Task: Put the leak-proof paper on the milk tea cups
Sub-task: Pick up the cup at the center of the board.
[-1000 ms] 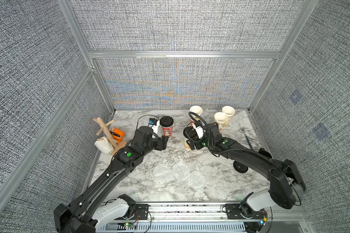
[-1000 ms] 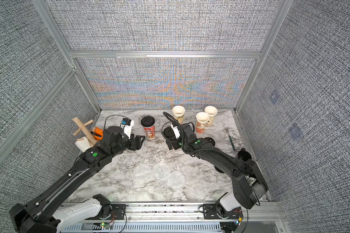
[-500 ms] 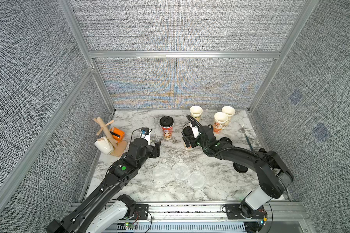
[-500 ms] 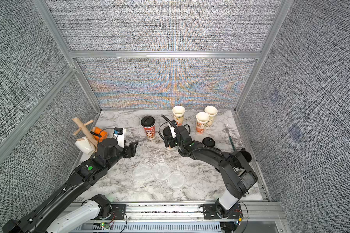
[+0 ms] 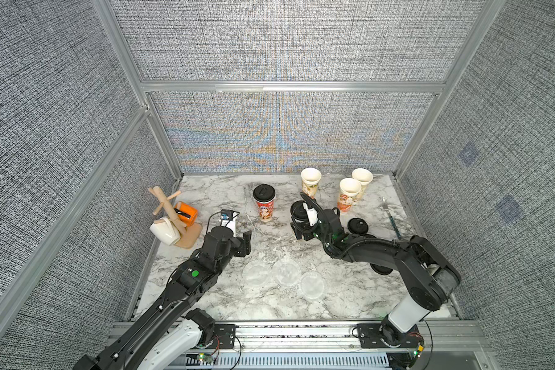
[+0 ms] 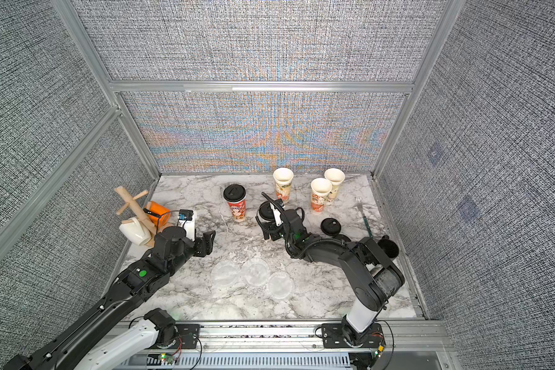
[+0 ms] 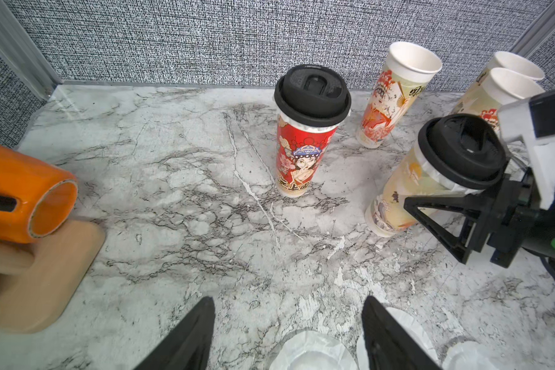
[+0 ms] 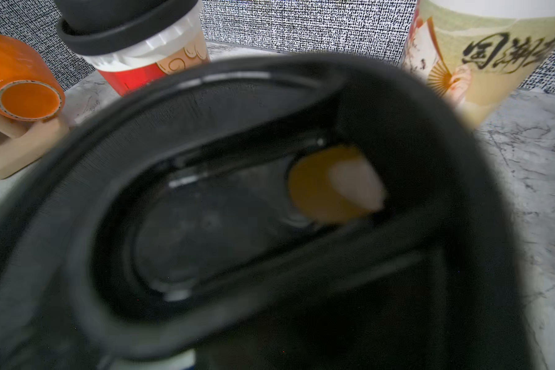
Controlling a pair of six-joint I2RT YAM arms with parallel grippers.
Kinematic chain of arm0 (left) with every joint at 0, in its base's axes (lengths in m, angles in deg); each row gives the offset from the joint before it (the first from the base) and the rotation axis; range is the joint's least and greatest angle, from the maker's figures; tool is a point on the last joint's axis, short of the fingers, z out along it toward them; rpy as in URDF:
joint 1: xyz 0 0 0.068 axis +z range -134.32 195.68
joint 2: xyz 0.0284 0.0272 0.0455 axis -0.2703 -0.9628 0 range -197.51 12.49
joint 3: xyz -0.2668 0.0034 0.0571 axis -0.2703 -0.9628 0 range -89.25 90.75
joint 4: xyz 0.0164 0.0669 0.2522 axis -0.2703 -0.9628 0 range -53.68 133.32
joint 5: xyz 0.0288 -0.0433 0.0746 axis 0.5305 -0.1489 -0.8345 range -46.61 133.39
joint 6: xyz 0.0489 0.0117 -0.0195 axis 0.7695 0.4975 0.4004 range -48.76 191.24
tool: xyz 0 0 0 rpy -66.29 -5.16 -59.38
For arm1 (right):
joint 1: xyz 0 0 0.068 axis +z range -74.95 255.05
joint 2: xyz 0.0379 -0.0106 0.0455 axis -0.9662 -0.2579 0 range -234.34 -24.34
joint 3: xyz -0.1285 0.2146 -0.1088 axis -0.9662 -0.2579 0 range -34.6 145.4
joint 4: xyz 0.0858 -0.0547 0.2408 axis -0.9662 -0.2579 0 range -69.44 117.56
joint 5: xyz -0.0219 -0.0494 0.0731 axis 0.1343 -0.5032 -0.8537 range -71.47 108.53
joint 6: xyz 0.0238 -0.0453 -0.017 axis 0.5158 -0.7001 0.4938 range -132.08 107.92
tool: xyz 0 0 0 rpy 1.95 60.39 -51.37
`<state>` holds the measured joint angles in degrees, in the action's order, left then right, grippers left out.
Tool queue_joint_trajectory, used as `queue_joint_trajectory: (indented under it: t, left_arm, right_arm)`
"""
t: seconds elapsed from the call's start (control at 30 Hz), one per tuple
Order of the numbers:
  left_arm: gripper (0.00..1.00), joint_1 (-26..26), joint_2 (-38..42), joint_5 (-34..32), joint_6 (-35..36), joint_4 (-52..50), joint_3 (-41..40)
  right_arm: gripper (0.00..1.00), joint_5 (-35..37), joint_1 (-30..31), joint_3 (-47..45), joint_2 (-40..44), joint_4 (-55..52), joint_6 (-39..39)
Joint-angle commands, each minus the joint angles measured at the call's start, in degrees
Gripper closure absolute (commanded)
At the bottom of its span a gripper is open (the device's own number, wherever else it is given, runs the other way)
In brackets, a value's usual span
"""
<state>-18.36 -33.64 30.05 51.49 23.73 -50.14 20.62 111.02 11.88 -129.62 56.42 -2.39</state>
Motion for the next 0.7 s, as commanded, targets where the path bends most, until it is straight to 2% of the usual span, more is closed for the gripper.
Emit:
queue_joint_trajectory:
  t: [0.0,0.17,0.33,0.53,0.67]
  left_arm:
    - [0.26,0.0,-0.1,-0.6,-0.2,0.5,-0.2]
    - [0.26,0.0,-0.1,-1.5,-0.3,-0.1,-0.9]
    - [0.26,0.0,0.8,-2.4,0.0,-0.2,-1.9]
    - [0.26,0.0,2.2,-3.6,0.9,0.1,-2.8]
    - [0.26,0.0,2.7,-3.8,1.2,0.4,-3.2]
  right_arm:
    - [0.02,-2.1,-0.2,-2.4,-0.9,9.7,-0.9]
    - [0.02,-2.3,-0.6,-5.6,-3.0,18.5,-0.9]
    - [0.02,-1.9,-0.7,-6.0,-4.5,22.4,-1.3]
    - [0.03,-1.0,-0.8,-4.2,-5.3,20.9,-3.0]
    - [0.07,-0.7,-0.7,-2.9,-5.6,18.6,-4.1]
